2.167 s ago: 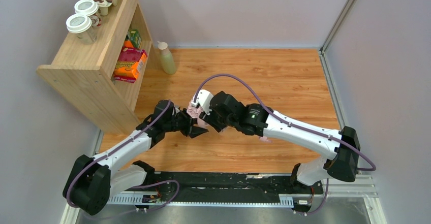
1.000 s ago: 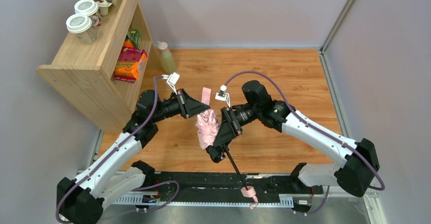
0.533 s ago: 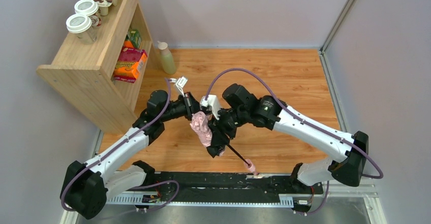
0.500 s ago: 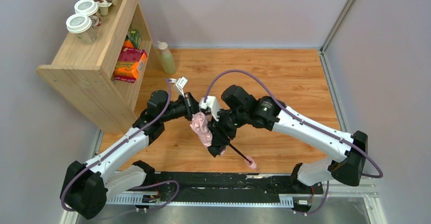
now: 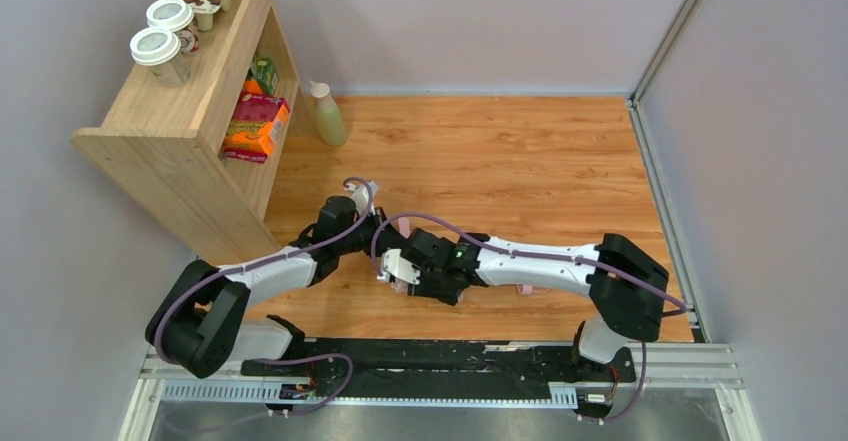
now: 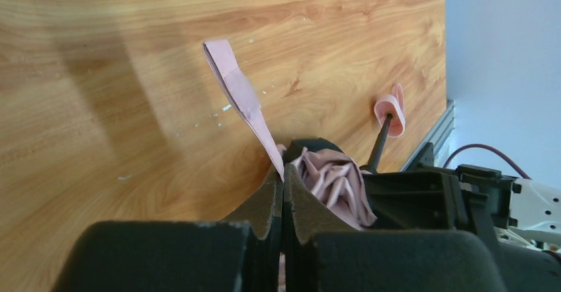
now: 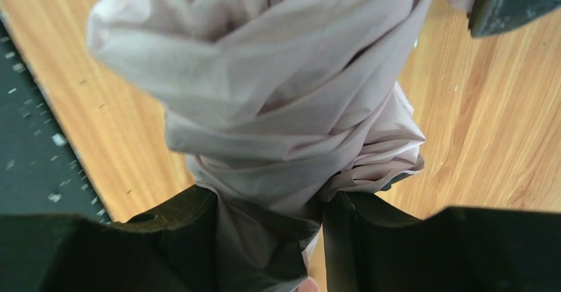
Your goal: Put away the umbrella
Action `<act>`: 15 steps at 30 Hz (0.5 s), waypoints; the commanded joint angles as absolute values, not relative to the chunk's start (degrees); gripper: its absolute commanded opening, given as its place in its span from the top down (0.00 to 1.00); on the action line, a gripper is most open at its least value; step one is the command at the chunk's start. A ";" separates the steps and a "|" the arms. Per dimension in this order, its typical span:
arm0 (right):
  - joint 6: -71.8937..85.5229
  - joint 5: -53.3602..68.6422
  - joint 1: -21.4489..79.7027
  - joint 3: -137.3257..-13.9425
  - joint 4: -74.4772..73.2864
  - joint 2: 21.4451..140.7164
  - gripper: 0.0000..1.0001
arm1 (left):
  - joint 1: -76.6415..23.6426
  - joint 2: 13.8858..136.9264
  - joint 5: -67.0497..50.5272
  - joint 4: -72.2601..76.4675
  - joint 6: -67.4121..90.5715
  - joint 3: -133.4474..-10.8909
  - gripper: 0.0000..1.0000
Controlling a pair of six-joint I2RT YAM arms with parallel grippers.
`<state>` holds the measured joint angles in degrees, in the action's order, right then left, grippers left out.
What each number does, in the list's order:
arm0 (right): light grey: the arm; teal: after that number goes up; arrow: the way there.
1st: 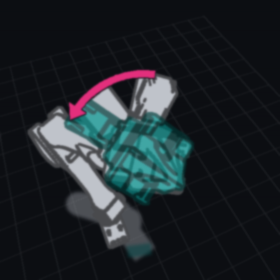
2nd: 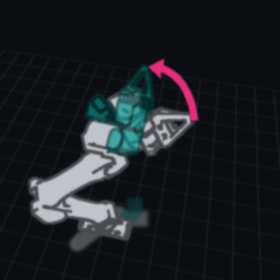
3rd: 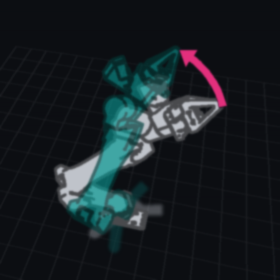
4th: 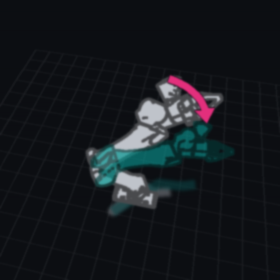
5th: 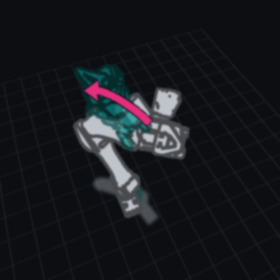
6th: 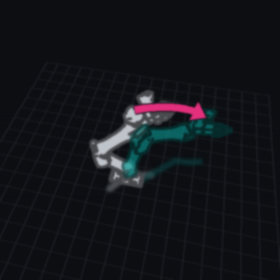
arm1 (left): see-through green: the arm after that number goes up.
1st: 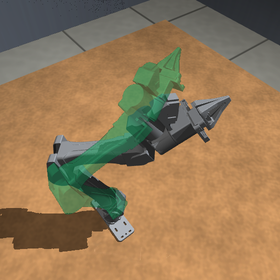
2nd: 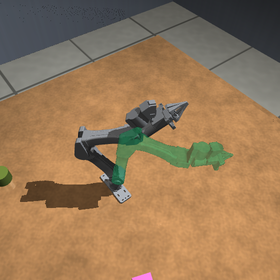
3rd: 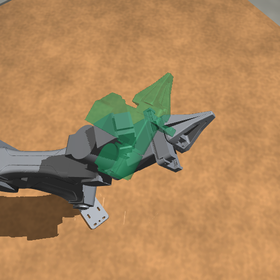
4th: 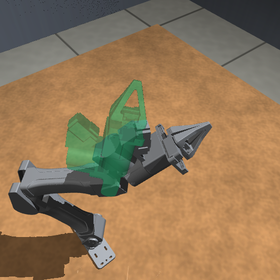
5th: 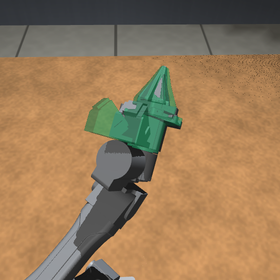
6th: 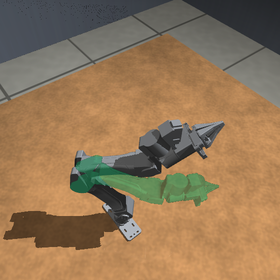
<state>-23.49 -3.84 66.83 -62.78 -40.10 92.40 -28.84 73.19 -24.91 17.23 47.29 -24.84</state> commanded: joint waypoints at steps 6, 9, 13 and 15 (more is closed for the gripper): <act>-29.44 -10.61 66.97 -56.43 -20.05 96.41 1.00 | -29.18 79.70 -28.45 29.88 44.81 -27.42 1.00; -29.53 -14.49 66.88 -57.12 -19.60 99.74 1.00 | -29.79 81.65 -32.51 31.46 48.33 -27.16 1.00; -26.03 -9.17 65.75 -58.27 -22.67 103.27 1.00 | -30.76 77.53 -28.42 32.61 48.52 -21.90 1.00; -20.69 -5.82 65.04 -58.71 -24.25 103.71 1.00 | -30.94 73.93 -25.94 29.19 46.95 -21.45 1.00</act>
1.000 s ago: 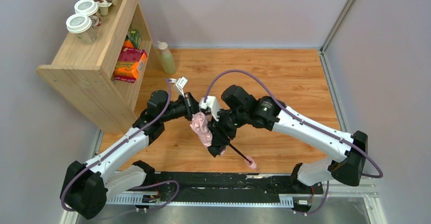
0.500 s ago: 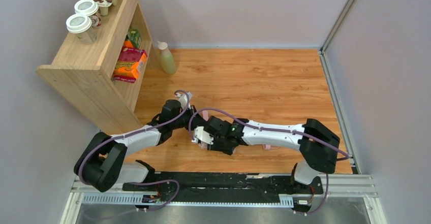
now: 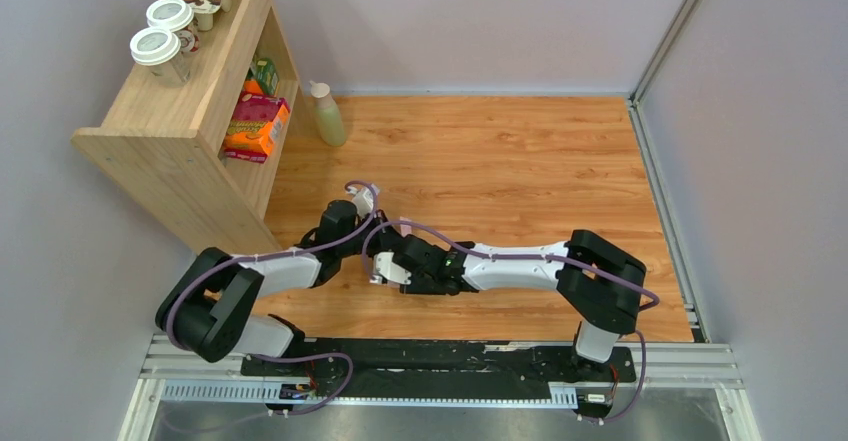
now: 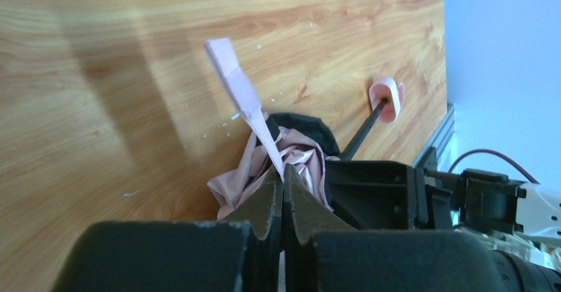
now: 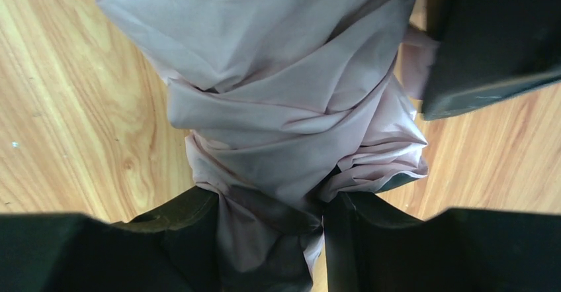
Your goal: Put away the umbrella
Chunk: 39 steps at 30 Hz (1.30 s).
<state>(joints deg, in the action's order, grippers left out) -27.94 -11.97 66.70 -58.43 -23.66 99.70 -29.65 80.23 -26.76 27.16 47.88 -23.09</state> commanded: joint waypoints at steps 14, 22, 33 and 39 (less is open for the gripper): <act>-0.79 23.47 52.03 -52.12 -15.65 97.04 1.00 | -36.04 73.92 -17.67 35.50 52.03 -14.16 1.00; -1.06 28.73 48.70 -55.89 -21.70 100.37 1.00 | -36.21 69.45 -19.51 36.92 50.63 -13.27 1.00; 7.20 45.87 37.19 -68.37 -34.18 110.38 1.00 | -43.15 56.43 -23.29 25.07 34.30 -16.17 1.00; 10.28 54.39 31.73 -72.68 -33.84 114.34 1.00 | -49.30 57.83 -18.57 13.03 23.84 -21.96 1.00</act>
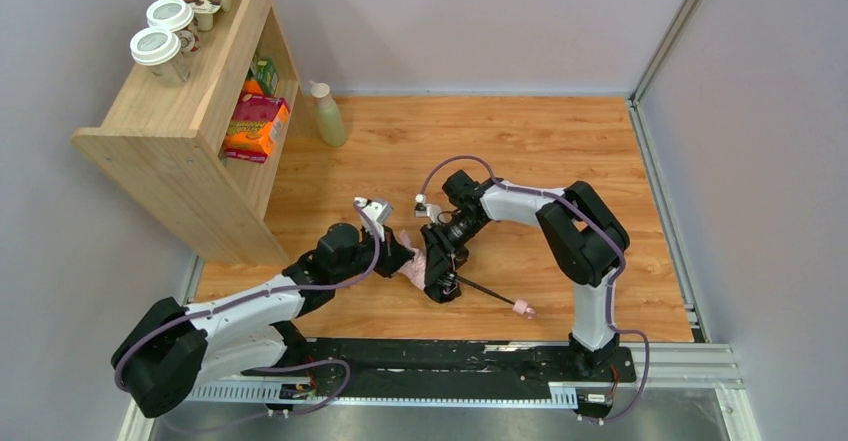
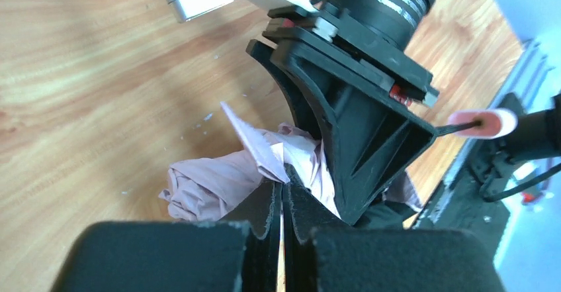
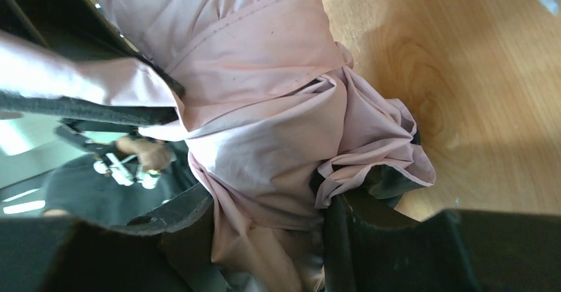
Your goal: Put away the umbrella
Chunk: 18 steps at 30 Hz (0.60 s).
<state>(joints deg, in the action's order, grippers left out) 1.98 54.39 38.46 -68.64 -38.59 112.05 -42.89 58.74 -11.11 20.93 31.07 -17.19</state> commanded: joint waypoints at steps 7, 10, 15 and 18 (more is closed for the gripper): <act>2.02 47.72 35.24 -76.38 -42.98 116.02 1.00 | -53.09 60.73 -8.09 10.20 18.98 -27.15 1.00; 0.80 48.67 35.25 -74.10 -42.36 114.61 1.00 | -53.17 58.89 -10.71 19.81 20.39 -24.97 1.00; -4.73 53.79 34.80 -76.72 -47.97 119.17 1.00 | -53.09 58.80 -26.34 18.04 13.46 -26.18 1.00; -8.26 54.23 34.63 -79.45 -51.94 121.11 1.00 | -53.09 58.62 -26.38 12.58 8.71 -28.29 1.00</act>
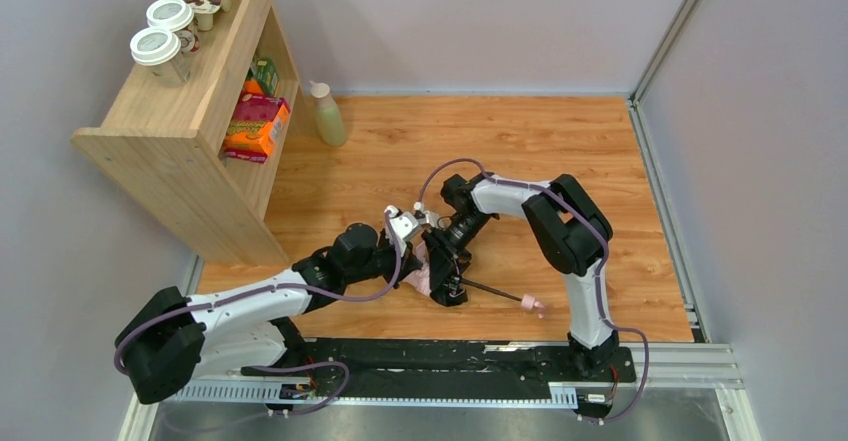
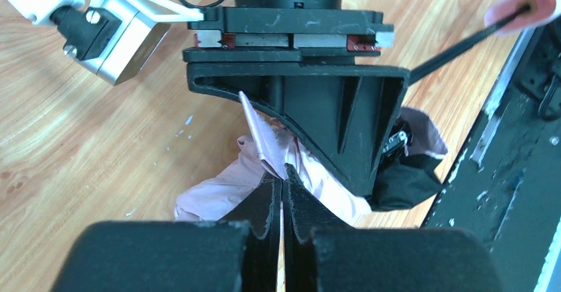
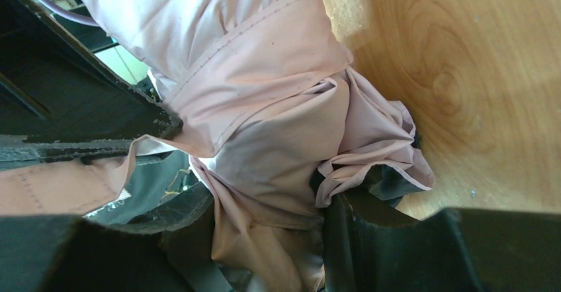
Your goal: Put away the umbrella
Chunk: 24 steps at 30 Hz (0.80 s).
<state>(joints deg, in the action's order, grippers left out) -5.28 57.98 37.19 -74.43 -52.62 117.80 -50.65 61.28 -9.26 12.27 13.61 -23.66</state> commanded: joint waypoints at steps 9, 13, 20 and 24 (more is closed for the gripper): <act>-8.35 53.00 29.27 -81.47 -53.26 125.68 1.00 | -64.24 51.77 -9.14 18.46 1.58 -20.48 1.00; -9.40 52.91 27.60 -83.32 -54.67 127.53 1.00 | -65.04 53.69 -10.37 20.75 0.97 -20.12 1.00; -7.66 48.62 28.47 -78.23 -50.29 122.18 1.00 | -58.90 41.08 -3.25 11.74 16.50 -22.31 0.96; -6.42 43.60 29.88 -77.87 -49.04 121.46 1.00 | -55.11 36.48 -0.28 -1.63 27.32 -27.24 0.71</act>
<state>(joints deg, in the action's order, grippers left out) -8.51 55.05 28.23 -79.05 -52.05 122.50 -57.63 40.10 -4.29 9.72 14.59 -21.52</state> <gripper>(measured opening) 0.454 0.190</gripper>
